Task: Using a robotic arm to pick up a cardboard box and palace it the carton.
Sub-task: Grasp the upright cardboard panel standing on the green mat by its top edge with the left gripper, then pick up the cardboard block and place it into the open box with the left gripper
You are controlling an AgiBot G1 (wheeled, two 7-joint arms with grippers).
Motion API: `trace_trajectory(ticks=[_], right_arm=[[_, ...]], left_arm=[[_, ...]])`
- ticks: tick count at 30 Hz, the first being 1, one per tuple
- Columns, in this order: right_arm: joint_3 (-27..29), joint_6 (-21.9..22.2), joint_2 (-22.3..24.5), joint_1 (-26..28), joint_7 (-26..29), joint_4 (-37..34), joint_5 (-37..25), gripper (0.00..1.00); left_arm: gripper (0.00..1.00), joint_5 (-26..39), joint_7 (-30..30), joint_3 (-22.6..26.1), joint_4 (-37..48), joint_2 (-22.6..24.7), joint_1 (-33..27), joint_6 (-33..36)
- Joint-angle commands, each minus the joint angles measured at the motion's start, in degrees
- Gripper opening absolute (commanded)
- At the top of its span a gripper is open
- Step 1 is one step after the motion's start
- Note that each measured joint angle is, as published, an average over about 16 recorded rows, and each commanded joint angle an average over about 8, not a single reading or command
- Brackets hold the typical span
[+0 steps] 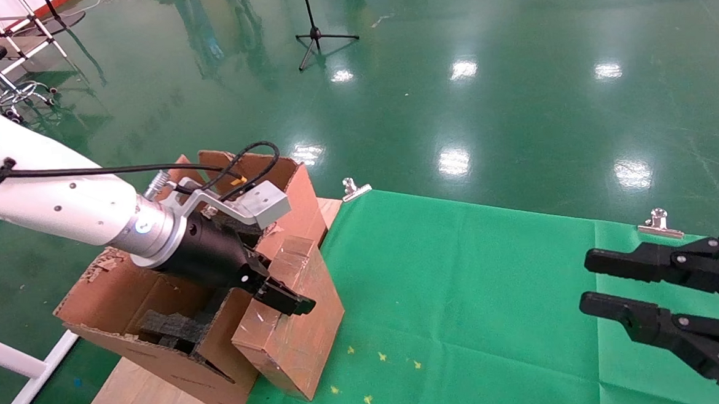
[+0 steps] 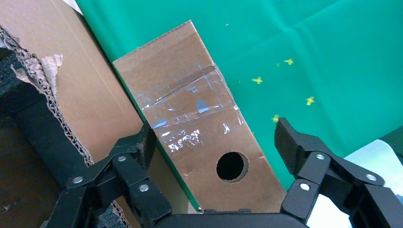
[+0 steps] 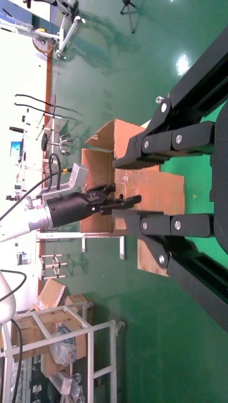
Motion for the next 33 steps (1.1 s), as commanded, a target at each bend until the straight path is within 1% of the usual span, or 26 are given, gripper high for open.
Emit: trace_trajectory(ticks=[1, 15, 20, 24, 27, 33], right_arm=[[0.00, 0.00, 0.00, 0.00, 0.00, 0.00, 0.00, 1.00], [0.00, 0.00, 0.00, 0.00, 0.00, 0.00, 0.00, 1.00], [0.00, 0.00, 0.00, 0.00, 0.00, 0.00, 0.00, 1.00], [-0.01, 0.00, 0.00, 0.01, -0.01, -0.01, 0.00, 1.00], [-0.01, -0.01, 0.00, 0.01, -0.01, -0.02, 0.00, 1.00], [-0.02, -0.01, 0.00, 0.01, -0.01, -0.02, 0.01, 1.00]], left_arm=[[0.00, -0.03, 0.00, -0.04, 0.00, -0.01, 0.03, 0.00], [0.00, -0.09, 0.03, -0.14, 0.20, -0.01, 0.06, 0.00], [0.00, -0.42, 1.27, -0.25, 1.10, 0.17, -0.48, -0.13], [0.00, -1.82, 3.56, -0.88, 1.72, -0.39, -1.85, 0.06], [0.00, -4.03, 6.03, -1.97, 2.18, -1.59, -3.44, 0.46], [0.00, -9.53, 13.49, -5.54, 5.14, -5.13, -9.32, 1.71]])
